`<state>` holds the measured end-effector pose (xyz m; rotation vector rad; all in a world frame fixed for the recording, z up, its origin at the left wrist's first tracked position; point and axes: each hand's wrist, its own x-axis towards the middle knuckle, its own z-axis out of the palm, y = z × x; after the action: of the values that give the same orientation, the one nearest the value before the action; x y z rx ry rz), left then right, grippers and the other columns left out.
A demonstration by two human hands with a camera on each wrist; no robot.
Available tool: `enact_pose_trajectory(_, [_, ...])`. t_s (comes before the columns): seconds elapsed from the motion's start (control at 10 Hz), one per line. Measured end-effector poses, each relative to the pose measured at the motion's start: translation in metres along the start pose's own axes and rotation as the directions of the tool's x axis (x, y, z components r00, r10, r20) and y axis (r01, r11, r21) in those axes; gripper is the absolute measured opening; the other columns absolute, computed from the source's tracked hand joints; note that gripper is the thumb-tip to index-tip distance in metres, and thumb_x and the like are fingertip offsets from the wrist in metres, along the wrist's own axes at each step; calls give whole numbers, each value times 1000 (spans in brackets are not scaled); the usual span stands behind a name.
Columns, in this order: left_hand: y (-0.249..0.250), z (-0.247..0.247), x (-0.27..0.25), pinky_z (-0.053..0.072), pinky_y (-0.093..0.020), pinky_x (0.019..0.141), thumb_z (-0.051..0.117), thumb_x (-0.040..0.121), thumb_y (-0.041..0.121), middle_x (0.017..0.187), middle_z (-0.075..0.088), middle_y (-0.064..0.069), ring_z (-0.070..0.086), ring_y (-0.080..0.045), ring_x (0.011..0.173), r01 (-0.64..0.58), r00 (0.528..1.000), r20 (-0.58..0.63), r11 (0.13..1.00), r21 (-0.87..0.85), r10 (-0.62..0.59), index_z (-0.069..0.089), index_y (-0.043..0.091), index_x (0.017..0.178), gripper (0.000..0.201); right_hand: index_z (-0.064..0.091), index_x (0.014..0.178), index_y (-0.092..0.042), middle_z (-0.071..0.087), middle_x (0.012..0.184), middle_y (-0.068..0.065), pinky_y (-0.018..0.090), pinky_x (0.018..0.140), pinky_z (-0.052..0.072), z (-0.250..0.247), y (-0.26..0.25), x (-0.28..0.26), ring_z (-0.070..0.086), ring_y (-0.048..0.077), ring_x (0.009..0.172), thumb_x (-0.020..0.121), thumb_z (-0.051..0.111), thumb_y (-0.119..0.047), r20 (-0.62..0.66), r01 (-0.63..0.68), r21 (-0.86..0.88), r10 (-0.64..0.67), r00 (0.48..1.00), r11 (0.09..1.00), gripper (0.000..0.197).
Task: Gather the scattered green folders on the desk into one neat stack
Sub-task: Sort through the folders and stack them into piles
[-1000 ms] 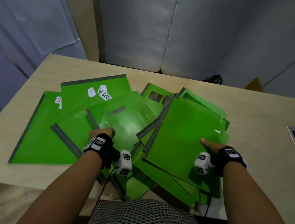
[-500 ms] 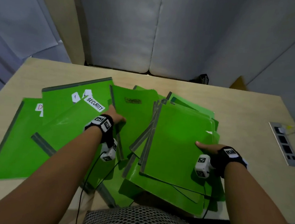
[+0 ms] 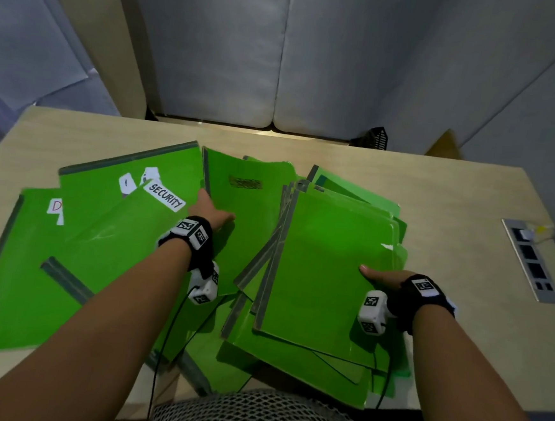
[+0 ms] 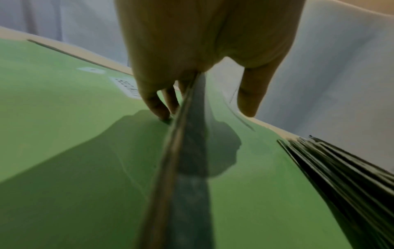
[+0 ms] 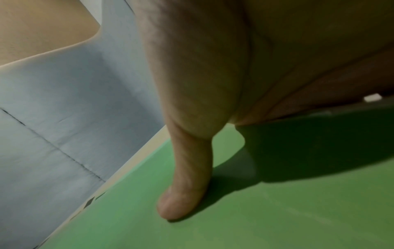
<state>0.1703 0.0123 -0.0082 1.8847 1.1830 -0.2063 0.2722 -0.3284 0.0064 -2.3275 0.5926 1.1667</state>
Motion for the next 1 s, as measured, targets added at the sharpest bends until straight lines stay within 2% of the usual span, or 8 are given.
enact_pose_trajectory(0.1, [-4, -5, -1, 53, -40, 84, 66, 88, 13, 131, 50, -17, 58, -36, 106, -45, 999, -11, 998, -41, 45, 30, 3, 142, 66, 51, 133, -7, 65, 107, 21, 49, 86, 52, -1, 0, 1, 64, 36, 90, 63, 75, -68, 9, 13, 12, -13, 1000, 1000, 96])
enact_pose_trajectory(0.2, [-17, -5, -6, 47, -48, 98, 65, 87, 8, 133, 52, -22, 53, -39, 119, -47, 994, -106, 988, -150, 31, 39, 2, 138, 58, 53, 131, -5, 67, 110, 23, 53, 92, 50, 0, 1, 0, 65, 38, 96, 64, 75, -67, 22, 27, 7, -27, 999, 1000, 94])
enact_pose_trajectory(0.4, [-70, -6, -18, 43, -49, 103, 59, 90, 4, 138, 51, -19, 51, -38, 124, 143, 957, -177, 902, -408, -232, 37, 4, 144, 58, 57, 124, -7, 69, 107, 23, 59, 89, 50, 4, 8, 21, 67, 41, 95, 11, 83, -73, 51, 28, -20, -27, 998, 999, 134])
enact_pose_trajectory(0.5, [-90, -26, -17, 46, -46, 100, 54, 92, 6, 134, 54, -21, 53, -39, 121, 169, 914, -262, 879, -447, -309, 41, 2, 141, 51, 55, 127, -6, 67, 112, 24, 58, 92, 49, 10, 3, 16, 65, 41, 98, 20, 82, -71, 56, 41, -42, -39, 998, 998, 129])
enact_pose_trajectory(0.7, [-146, -68, -26, 42, -42, 99, 46, 93, 22, 142, 47, -22, 46, -38, 130, 304, 797, -339, 816, -491, -500, 45, -3, 138, 51, 50, 134, -4, 62, 123, 25, 53, 98, 47, 25, -5, -23, 62, 39, 109, 64, 75, -67, 35, 61, -96, -58, 998, 993, 97])
enact_pose_trajectory(0.8, [-187, -57, -13, 34, -54, 110, 51, 79, 37, 149, 36, -23, 36, -41, 137, 416, 781, -278, 797, -438, -560, 45, 3, 140, 70, 49, 136, -4, 57, 130, 25, 51, 98, 46, 26, -4, -21, 59, 40, 109, 71, 71, -66, 22, 86, -122, -84, 996, 989, 92])
enact_pose_trajectory(0.9, [-180, -59, -35, 43, -48, 102, 64, 79, 24, 140, 46, -23, 50, -41, 124, 444, 841, -276, 885, -140, -466, 58, 9, 124, 48, 51, 135, -3, 57, 127, 25, 50, 96, 47, 28, -2, -32, 59, 39, 102, 71, 71, -64, 6, 83, -139, -83, 997, 987, 90])
enact_pose_trajectory(1.0, [-169, -70, -48, 45, -46, 103, 62, 82, 20, 139, 50, -21, 52, -39, 124, 424, 831, -244, 854, -303, -499, 57, 6, 127, 47, 52, 133, -3, 58, 112, 23, 44, 86, 50, 31, -1, -37, 60, 34, 88, 77, 67, -64, -2, 128, -118, -129, 992, 985, 84])
